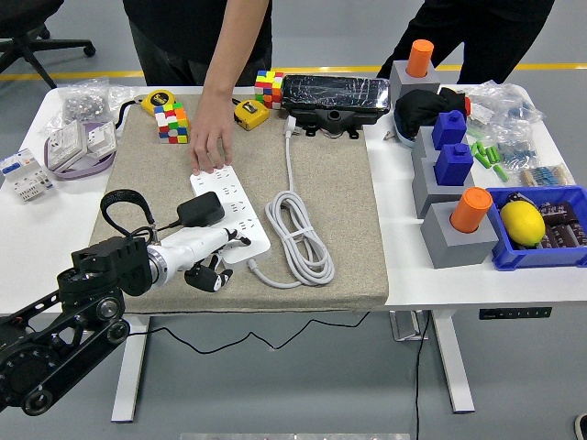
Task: Pick up the plug,place it near the board,insert it into the board,press the button
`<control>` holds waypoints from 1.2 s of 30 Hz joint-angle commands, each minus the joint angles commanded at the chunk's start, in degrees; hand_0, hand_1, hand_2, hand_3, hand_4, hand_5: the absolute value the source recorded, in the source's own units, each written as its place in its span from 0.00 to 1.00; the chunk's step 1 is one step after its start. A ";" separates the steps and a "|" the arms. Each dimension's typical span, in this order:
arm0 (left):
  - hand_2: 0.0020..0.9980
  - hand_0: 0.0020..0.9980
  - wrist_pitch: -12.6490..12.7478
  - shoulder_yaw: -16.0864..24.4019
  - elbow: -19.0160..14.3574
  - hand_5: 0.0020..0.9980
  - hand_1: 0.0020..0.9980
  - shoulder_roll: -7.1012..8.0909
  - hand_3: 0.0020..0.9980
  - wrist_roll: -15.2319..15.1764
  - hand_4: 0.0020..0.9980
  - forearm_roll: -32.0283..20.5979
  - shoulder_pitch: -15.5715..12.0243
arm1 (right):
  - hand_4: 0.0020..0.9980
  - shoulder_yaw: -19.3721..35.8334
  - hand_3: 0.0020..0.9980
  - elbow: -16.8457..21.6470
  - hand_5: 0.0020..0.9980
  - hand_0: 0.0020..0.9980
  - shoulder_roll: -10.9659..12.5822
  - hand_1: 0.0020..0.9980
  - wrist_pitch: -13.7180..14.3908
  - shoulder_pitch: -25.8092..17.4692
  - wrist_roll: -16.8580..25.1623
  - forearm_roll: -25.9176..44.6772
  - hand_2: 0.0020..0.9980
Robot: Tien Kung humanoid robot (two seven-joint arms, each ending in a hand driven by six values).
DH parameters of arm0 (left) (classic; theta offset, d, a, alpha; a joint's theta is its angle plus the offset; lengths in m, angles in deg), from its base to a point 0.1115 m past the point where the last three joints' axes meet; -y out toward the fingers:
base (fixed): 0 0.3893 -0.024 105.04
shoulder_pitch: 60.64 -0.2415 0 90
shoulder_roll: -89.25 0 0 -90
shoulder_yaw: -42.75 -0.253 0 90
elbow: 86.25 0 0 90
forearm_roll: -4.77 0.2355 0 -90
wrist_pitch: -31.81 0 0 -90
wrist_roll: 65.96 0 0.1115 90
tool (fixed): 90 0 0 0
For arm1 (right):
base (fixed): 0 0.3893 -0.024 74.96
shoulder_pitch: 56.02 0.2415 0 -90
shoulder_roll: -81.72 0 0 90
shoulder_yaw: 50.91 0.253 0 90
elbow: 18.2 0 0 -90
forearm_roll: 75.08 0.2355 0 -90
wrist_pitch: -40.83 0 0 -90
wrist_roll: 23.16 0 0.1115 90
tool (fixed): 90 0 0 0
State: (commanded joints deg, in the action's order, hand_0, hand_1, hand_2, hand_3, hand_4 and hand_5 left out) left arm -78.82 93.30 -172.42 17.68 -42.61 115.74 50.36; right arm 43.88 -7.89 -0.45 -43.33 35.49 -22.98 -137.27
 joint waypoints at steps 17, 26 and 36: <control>0.13 0.17 0.35 0.20 -0.32 0.00 0.01 -0.01 0.85 -0.24 0.51 0.33 0.18 | 1.00 0.03 0.80 0.00 1.00 0.82 -0.04 0.79 0.01 -0.04 -0.01 -0.09 0.78; 0.13 0.17 0.27 0.33 0.47 0.00 0.01 0.31 0.85 -0.27 0.49 0.53 0.11 | 1.00 0.25 0.80 0.00 1.00 0.82 -0.05 0.79 0.04 -0.24 -0.10 -0.34 0.78; 0.12 0.17 0.25 -0.27 0.42 0.00 0.01 0.28 0.84 -0.27 0.50 0.52 -0.31 | 1.00 0.42 0.80 0.00 1.00 0.82 -0.06 0.79 0.07 -0.31 -0.01 -0.34 0.78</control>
State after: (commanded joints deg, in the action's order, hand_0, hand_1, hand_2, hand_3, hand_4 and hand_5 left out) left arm -78.58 93.03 -172.00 17.96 -42.88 116.25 50.05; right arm 44.29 -7.89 -0.52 -43.25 35.18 -22.98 -137.61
